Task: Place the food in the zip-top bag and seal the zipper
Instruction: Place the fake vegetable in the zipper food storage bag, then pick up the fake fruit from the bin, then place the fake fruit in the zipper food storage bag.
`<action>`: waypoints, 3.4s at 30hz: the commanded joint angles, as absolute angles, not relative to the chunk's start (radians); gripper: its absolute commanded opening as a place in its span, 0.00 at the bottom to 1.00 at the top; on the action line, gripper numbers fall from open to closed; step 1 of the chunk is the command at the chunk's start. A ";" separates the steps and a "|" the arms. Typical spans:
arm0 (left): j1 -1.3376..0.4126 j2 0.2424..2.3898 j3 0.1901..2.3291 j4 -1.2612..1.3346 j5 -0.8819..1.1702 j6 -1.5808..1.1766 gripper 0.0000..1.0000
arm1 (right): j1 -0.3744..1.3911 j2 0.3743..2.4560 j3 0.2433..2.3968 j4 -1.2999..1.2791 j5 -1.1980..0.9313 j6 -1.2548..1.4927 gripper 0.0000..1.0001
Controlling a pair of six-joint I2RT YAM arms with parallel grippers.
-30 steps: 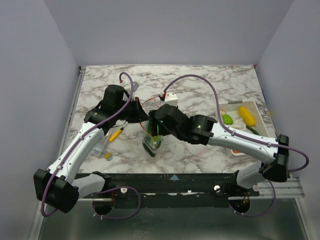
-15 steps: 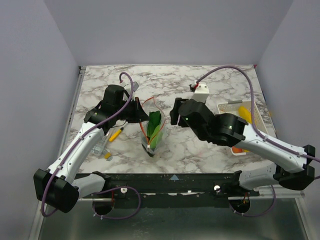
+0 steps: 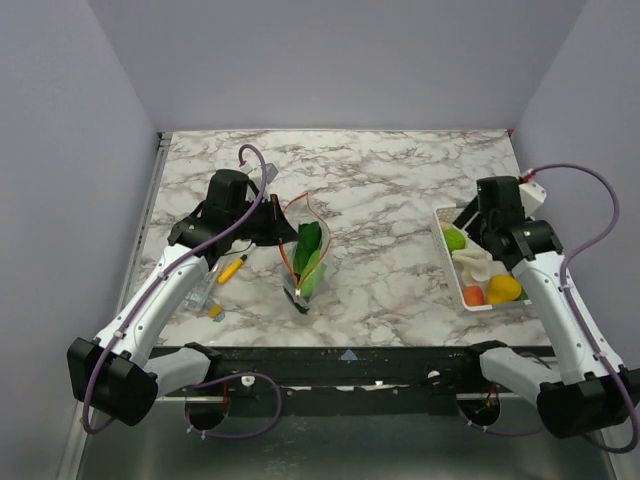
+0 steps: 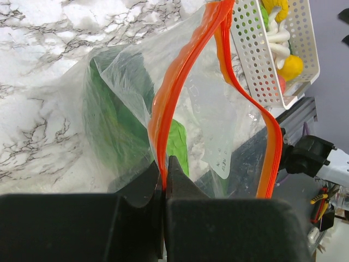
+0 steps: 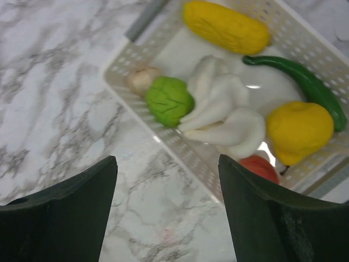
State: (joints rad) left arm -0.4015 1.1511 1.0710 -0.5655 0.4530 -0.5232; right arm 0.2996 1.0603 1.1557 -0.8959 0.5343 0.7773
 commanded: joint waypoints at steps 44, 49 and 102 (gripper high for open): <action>-0.407 1.146 1.074 -0.554 0.466 -0.515 0.00 | -0.208 1.383 0.799 -0.922 0.060 0.661 0.63; -0.407 1.150 1.073 -0.556 0.462 -0.514 0.00 | -0.207 1.372 0.823 -0.945 0.086 0.664 0.53; -0.413 1.154 1.070 -0.553 0.451 -0.518 0.00 | 1.235 1.590 1.733 -0.650 0.650 0.326 0.00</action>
State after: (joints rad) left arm -0.4080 1.1633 1.0691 -0.5640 0.4568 -0.5262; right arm 1.2358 1.6035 1.8137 -0.7319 0.5430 0.3676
